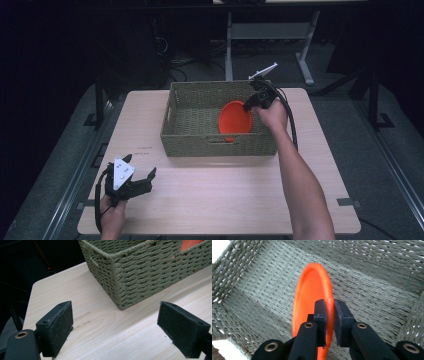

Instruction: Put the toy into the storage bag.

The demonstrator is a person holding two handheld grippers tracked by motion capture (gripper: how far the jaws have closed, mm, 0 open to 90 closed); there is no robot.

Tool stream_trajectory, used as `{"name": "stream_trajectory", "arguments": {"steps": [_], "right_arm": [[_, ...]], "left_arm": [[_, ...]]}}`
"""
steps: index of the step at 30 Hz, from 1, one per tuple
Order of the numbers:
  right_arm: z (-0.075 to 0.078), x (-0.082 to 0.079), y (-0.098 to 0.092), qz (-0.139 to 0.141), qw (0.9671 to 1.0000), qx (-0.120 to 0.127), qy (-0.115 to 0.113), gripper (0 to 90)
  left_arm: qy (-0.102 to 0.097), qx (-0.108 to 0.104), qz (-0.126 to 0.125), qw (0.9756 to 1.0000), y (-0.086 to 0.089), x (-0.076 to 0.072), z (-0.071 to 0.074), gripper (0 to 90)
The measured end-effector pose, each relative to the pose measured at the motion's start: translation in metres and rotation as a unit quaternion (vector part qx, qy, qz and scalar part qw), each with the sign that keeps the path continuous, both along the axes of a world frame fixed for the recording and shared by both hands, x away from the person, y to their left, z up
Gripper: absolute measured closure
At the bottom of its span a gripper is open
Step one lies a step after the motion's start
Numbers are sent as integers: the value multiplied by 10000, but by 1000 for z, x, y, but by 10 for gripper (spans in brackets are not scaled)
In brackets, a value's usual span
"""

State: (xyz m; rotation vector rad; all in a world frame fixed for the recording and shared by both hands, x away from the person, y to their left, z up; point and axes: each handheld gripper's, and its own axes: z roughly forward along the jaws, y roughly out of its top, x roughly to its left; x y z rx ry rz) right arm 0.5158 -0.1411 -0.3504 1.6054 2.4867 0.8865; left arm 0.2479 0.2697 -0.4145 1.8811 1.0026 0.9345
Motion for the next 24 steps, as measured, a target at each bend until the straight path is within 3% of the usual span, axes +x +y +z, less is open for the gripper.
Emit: {"name": "stream_trajectory", "arguments": {"steps": [24], "right_arm": [[-4, 1, -9, -51, 9999, -109, 98, 753]], "left_arm": [[-5, 4, 6, 10000, 0, 0, 0, 127]]}}
